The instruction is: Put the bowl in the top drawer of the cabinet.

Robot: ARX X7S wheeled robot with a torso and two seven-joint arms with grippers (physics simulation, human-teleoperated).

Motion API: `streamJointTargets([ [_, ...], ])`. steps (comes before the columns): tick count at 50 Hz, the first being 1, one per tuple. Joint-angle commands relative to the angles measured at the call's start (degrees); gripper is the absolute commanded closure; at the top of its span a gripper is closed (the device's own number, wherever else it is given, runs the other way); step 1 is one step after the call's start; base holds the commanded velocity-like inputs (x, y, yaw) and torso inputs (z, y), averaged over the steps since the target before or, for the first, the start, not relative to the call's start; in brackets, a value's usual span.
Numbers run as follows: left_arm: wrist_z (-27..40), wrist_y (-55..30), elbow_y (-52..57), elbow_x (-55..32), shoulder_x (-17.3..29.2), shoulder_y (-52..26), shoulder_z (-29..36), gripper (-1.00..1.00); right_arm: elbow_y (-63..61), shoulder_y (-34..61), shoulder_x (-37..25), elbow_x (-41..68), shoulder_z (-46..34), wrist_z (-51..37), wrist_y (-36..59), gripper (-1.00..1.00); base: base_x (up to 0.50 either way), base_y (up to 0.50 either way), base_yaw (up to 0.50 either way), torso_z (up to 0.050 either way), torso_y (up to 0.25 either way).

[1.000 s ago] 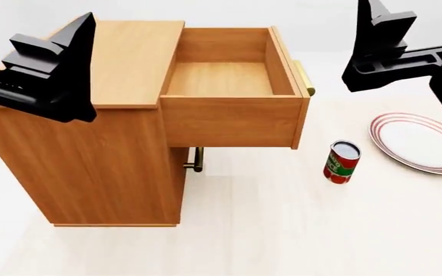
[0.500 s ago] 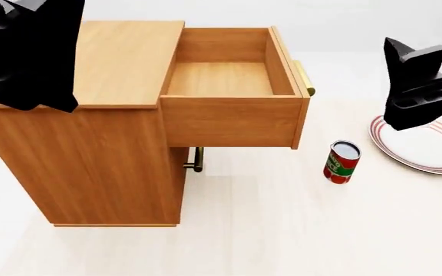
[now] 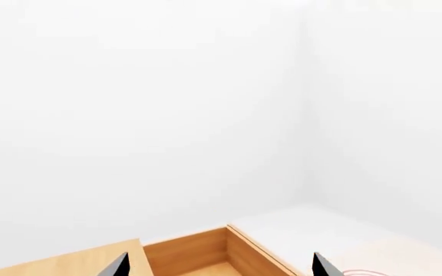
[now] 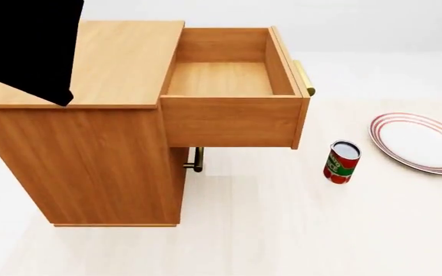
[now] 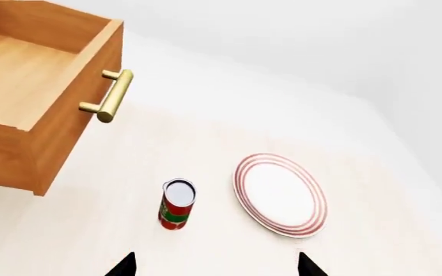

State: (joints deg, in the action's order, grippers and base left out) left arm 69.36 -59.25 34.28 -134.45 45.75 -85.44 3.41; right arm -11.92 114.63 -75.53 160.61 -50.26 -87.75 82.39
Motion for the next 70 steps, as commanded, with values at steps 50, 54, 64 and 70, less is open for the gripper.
streamJointTargets([
  [50,-5.28,1.17,1.81,4.8,-1.53,8.19,-4.3,-1.0,-4.12,20.31,-12.08,-126.58,-51.29,121.72,7.61,-1.0,0.0,0.0,0.0,0.0,0.0],
  [54,-5.14,1.4,1.92,4.67,-1.42,8.06,-4.08,-1.0,-4.89,20.19,-13.26,-134.36,-52.82,128.65,7.61,-1.0,0.0,0.0,0.0,0.0,0.0],
  [64,-5.15,1.61,2.03,4.93,-1.31,8.01,-3.68,-1.0,-2.65,20.29,-11.49,-109.22,-56.17,104.98,7.61,-1.0,0.0,0.0,0.0,0.0,0.0],
  [70,-5.12,1.63,2.04,5.06,-1.07,7.85,-3.4,-1.0,-2.32,19.65,-10.91,-100.93,-56.37,97.8,7.55,-1.0,0.0,0.0,0.0,0.0,0.0],
])
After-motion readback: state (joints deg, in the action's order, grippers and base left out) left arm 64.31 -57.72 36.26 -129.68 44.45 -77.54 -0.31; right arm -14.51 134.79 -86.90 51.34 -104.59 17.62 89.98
